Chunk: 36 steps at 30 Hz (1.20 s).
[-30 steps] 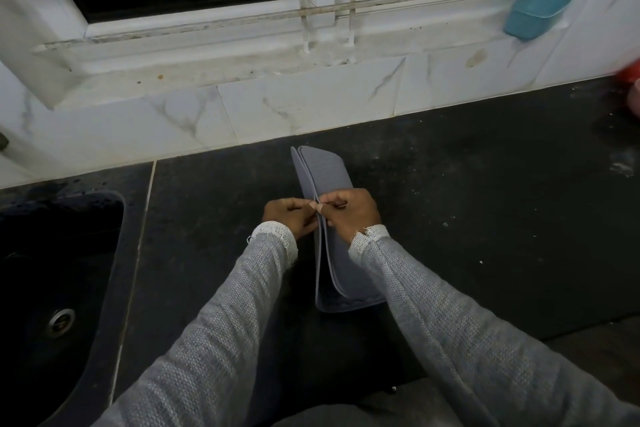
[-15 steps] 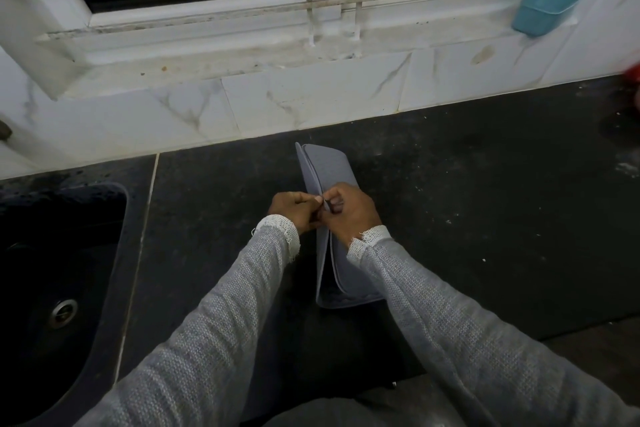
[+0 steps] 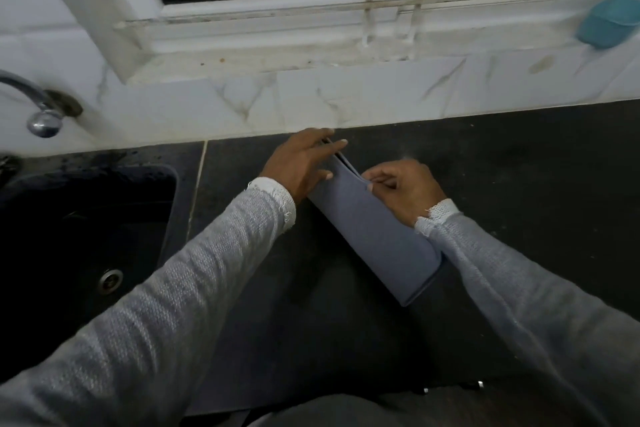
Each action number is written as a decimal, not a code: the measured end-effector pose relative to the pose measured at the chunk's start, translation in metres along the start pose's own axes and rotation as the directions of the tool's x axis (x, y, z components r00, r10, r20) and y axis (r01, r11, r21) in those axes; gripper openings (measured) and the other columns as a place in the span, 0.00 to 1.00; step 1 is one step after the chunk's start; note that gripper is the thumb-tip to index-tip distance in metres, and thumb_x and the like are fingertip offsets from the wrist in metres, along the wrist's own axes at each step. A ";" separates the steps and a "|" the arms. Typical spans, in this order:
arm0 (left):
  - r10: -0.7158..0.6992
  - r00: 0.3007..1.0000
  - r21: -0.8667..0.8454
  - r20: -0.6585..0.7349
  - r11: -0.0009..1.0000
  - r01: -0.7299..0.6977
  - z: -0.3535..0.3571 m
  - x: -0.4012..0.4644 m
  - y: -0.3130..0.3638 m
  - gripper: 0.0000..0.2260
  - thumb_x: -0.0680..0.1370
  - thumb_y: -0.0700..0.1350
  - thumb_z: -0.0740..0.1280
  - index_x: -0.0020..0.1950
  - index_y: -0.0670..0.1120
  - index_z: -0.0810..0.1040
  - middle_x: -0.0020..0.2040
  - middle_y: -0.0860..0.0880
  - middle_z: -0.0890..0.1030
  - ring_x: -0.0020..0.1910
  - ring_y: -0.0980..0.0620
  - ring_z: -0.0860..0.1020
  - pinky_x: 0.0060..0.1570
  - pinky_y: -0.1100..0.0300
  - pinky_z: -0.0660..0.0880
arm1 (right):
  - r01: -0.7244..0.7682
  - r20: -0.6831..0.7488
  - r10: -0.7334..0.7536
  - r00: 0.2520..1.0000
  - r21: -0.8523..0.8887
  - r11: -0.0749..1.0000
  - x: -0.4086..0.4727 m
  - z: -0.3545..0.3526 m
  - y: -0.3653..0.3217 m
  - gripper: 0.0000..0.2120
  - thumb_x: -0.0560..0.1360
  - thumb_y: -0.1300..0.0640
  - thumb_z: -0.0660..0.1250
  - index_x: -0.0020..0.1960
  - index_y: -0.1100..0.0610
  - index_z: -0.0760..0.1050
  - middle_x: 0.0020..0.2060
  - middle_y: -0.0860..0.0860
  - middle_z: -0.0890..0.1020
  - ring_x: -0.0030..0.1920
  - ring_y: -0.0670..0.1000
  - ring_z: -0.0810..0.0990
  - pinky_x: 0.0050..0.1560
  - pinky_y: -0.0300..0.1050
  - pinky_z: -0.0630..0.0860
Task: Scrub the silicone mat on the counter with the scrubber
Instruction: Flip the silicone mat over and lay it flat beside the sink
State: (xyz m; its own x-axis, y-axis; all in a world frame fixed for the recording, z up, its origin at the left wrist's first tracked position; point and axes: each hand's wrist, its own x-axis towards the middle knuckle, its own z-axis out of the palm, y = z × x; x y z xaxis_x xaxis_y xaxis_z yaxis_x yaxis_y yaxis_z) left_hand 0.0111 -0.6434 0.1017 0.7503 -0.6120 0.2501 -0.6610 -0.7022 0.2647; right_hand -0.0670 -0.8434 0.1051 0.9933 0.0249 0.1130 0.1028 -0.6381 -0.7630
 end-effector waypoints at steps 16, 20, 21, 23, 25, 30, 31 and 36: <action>-0.219 0.962 0.206 0.161 0.961 0.184 -0.092 -0.088 -0.108 0.12 0.78 0.51 0.63 0.56 0.46 0.79 0.57 0.45 0.79 0.57 0.42 0.76 0.53 0.52 0.71 | 0.363 0.357 -0.296 0.886 -0.136 0.922 0.075 0.075 -0.106 0.10 0.72 0.60 0.70 0.52 0.53 0.82 0.46 0.44 0.83 0.44 0.39 0.79 0.46 0.26 0.70; -0.263 0.949 0.209 0.172 0.951 0.226 -0.102 -0.104 -0.127 0.13 0.78 0.53 0.62 0.57 0.47 0.79 0.57 0.45 0.79 0.58 0.42 0.75 0.55 0.50 0.72 | 0.403 0.372 -0.320 0.872 -0.171 0.899 0.093 0.099 -0.118 0.10 0.71 0.61 0.71 0.52 0.54 0.82 0.47 0.48 0.84 0.44 0.41 0.80 0.45 0.28 0.70; -0.266 0.949 0.199 0.170 0.952 0.232 -0.101 -0.108 -0.131 0.13 0.78 0.52 0.63 0.56 0.47 0.79 0.57 0.45 0.78 0.58 0.42 0.75 0.55 0.51 0.72 | 0.400 0.372 -0.317 0.873 -0.172 0.900 0.095 0.105 -0.120 0.10 0.71 0.61 0.71 0.52 0.54 0.82 0.47 0.48 0.85 0.43 0.41 0.80 0.46 0.30 0.71; -0.272 0.949 0.164 0.162 0.955 0.246 -0.098 -0.116 -0.136 0.12 0.78 0.51 0.63 0.55 0.46 0.79 0.57 0.45 0.78 0.57 0.43 0.75 0.54 0.53 0.71 | 0.389 0.385 -0.302 0.872 -0.170 0.905 0.097 0.116 -0.121 0.10 0.71 0.61 0.72 0.51 0.54 0.82 0.46 0.49 0.85 0.41 0.41 0.80 0.45 0.31 0.72; -0.270 0.946 0.129 0.181 0.960 0.250 -0.090 -0.123 -0.140 0.11 0.78 0.50 0.64 0.55 0.46 0.80 0.56 0.45 0.78 0.57 0.43 0.75 0.53 0.54 0.71 | 0.364 0.418 -0.267 0.868 -0.169 0.916 0.098 0.126 -0.120 0.10 0.70 0.62 0.72 0.51 0.55 0.82 0.46 0.49 0.85 0.39 0.39 0.79 0.43 0.28 0.71; -0.286 0.913 0.071 0.290 0.958 0.277 -0.073 -0.137 -0.148 0.12 0.79 0.49 0.63 0.61 0.51 0.79 0.59 0.47 0.77 0.60 0.46 0.74 0.58 0.52 0.71 | 0.285 0.527 -0.167 0.833 -0.151 0.947 0.101 0.145 -0.111 0.11 0.68 0.66 0.73 0.50 0.59 0.82 0.45 0.53 0.85 0.42 0.45 0.81 0.47 0.34 0.75; -0.285 0.911 0.062 0.298 0.958 0.279 -0.070 -0.139 -0.148 0.13 0.79 0.49 0.62 0.62 0.52 0.78 0.59 0.48 0.77 0.60 0.47 0.74 0.59 0.52 0.71 | 0.263 0.546 -0.150 0.824 -0.135 0.955 0.103 0.147 -0.109 0.11 0.68 0.66 0.74 0.50 0.59 0.82 0.45 0.53 0.85 0.43 0.45 0.82 0.47 0.36 0.76; -0.287 0.915 -0.002 0.283 0.954 0.299 -0.061 -0.150 -0.143 0.12 0.79 0.47 0.62 0.61 0.49 0.79 0.59 0.47 0.77 0.59 0.47 0.74 0.57 0.53 0.71 | 0.135 0.644 -0.072 0.761 -0.050 0.990 0.118 0.152 -0.094 0.12 0.65 0.65 0.76 0.47 0.58 0.82 0.41 0.53 0.85 0.39 0.42 0.83 0.45 0.35 0.80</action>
State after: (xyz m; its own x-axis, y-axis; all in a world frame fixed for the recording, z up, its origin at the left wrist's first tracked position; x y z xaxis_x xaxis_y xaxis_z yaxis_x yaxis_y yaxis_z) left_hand -0.0072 -0.4292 0.0829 0.8800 -0.4619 -0.1109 -0.4060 -0.8525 0.3294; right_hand 0.0489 -0.6636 0.0937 0.7832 0.5604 -0.2692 0.2333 -0.6663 -0.7082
